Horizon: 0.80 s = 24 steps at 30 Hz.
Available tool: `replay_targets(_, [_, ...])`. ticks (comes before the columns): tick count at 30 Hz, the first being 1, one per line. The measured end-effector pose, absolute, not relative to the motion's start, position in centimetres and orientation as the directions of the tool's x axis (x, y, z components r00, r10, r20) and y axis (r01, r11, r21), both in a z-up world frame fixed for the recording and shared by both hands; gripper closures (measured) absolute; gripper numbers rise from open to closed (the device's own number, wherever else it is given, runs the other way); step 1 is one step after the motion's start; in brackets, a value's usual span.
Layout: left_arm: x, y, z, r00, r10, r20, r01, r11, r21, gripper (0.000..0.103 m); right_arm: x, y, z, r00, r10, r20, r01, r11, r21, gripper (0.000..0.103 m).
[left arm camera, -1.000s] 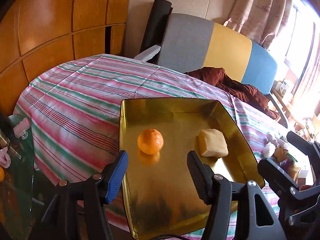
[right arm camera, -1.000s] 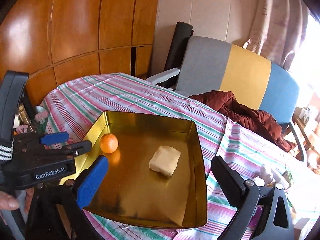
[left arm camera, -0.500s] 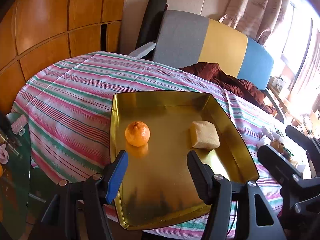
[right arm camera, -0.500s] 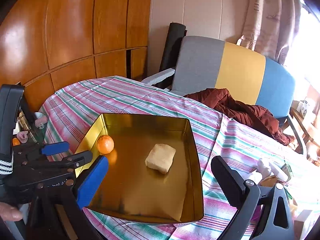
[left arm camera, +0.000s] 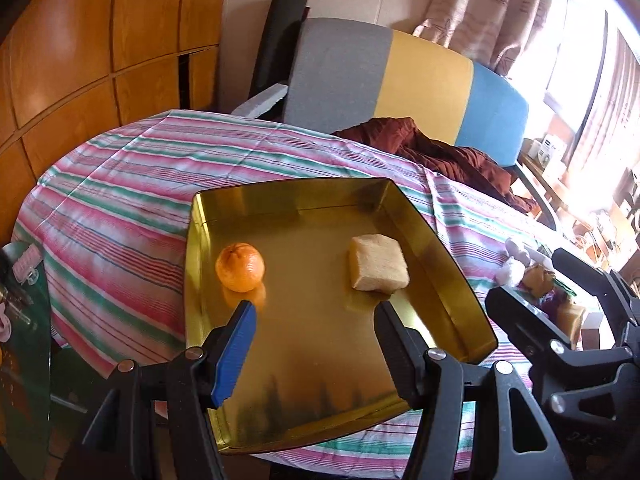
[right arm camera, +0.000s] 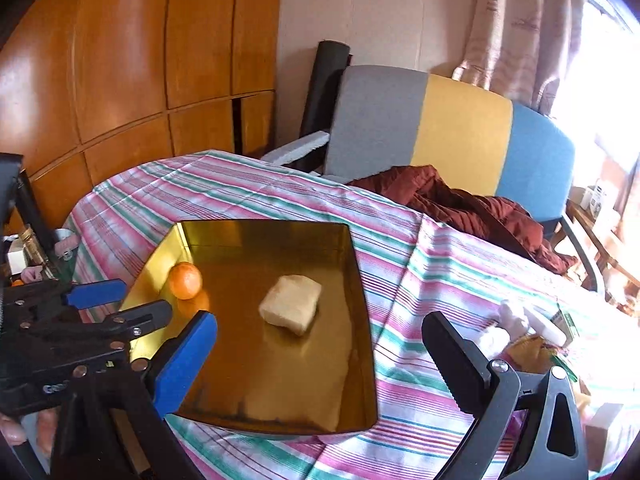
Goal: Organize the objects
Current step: 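Withdraw both grippers from the tray toward the remaining items, then grasp the purple sachet with the left gripper while the right gripper grasps the white box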
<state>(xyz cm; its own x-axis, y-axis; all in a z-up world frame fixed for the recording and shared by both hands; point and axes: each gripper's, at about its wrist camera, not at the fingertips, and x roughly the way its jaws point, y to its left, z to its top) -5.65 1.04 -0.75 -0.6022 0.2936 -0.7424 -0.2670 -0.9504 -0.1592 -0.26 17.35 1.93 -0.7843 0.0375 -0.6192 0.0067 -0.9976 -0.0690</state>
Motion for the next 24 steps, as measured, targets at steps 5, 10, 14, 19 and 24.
replay_targets(5, [-5.5,3.2,-0.7,-0.579,0.326,-0.747,-0.323,-0.933,-0.158,0.041,0.4,22.0,1.0,-0.773,0.042,-0.634,-0.067,-0.998,0.016,0.0])
replay_targets(10, [-5.0,6.4,-0.7,-0.542,0.376,-0.752,-0.408,-0.9,-0.156,0.041,2.0,28.3,-0.2,-0.749,0.118,-0.652,-0.192,-0.98,0.044,0.0])
replay_targets(14, [-4.4,9.1,-0.9,-0.507,0.406,-0.76,-0.475,-0.868,-0.147,0.041,3.8,34.6,-0.3,-0.723,0.207,-0.659,-0.321,-0.945,0.056,0.0])
replay_targets(19, [-3.5,12.3,-1.3,-0.454,0.444,-0.773,-0.548,-0.823,-0.15,0.041,6.8,42.8,1.0,-0.685,0.36,-0.633,-0.506,-0.861,0.058,0.0])
replay_targets(24, [-2.8,16.1,-1.8,-0.395,0.474,-0.787,-0.615,-0.773,-0.157,0.041,9.9,49.5,1.7,-0.644,0.474,-0.601,-0.651,-0.752,0.104,0.0])
